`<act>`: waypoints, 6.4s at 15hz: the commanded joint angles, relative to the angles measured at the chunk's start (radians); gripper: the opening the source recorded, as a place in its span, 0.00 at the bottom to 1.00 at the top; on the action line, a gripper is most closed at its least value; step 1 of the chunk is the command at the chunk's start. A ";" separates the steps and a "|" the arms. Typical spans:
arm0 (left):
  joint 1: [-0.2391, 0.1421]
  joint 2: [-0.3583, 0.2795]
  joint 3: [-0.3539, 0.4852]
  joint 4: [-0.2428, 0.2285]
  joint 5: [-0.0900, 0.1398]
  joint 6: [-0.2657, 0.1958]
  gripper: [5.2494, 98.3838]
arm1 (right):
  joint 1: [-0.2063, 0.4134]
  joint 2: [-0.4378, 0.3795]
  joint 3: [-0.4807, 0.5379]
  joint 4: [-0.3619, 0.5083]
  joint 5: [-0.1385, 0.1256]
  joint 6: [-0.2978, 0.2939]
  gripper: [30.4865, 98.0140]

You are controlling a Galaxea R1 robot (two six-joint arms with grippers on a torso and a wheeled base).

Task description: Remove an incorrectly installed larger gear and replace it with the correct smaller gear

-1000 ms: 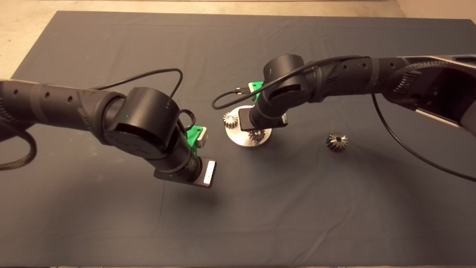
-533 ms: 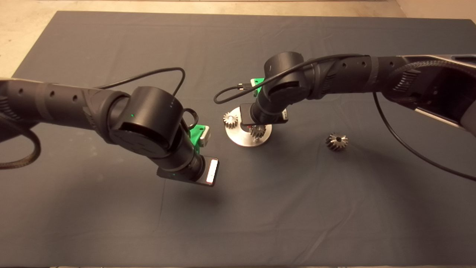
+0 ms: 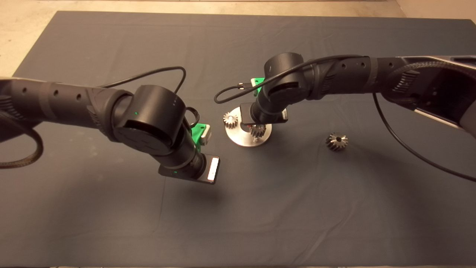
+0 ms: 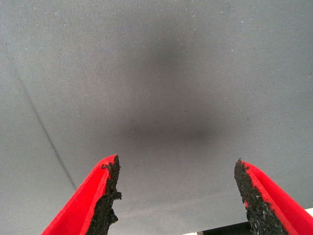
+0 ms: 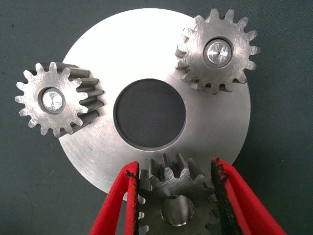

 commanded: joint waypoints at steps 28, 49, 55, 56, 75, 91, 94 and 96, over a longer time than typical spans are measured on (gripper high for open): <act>0.018 0.006 -0.027 0.012 0.133 0.010 0.58 | 0.026 -0.007 -0.003 0.060 -0.129 0.023 0.01; 0.018 0.005 -0.034 0.026 0.133 0.012 0.58 | 0.026 -0.004 0.053 0.050 -0.129 0.021 0.01; 0.018 0.006 -0.031 0.026 0.133 0.012 0.58 | 0.026 -0.004 0.054 0.050 -0.129 0.021 0.08; 0.018 0.006 -0.031 0.026 0.133 0.012 0.58 | 0.026 -0.004 0.054 0.050 -0.129 0.021 0.09; -0.012 -0.118 0.044 0.008 0.133 0.045 0.58 | 0.348 -0.268 0.463 0.262 -0.129 0.092 0.42; -0.068 -0.258 0.421 -0.094 0.127 -0.113 0.58 | 0.463 -0.451 0.998 0.567 -0.129 0.471 0.56; -0.068 -0.259 0.410 -0.097 0.124 -0.184 0.58 | 0.420 -0.451 0.998 0.567 -0.129 0.465 0.56; -0.068 -0.250 0.409 -0.099 0.128 -0.242 0.58 | 0.406 -0.444 0.998 0.569 -0.129 0.466 0.56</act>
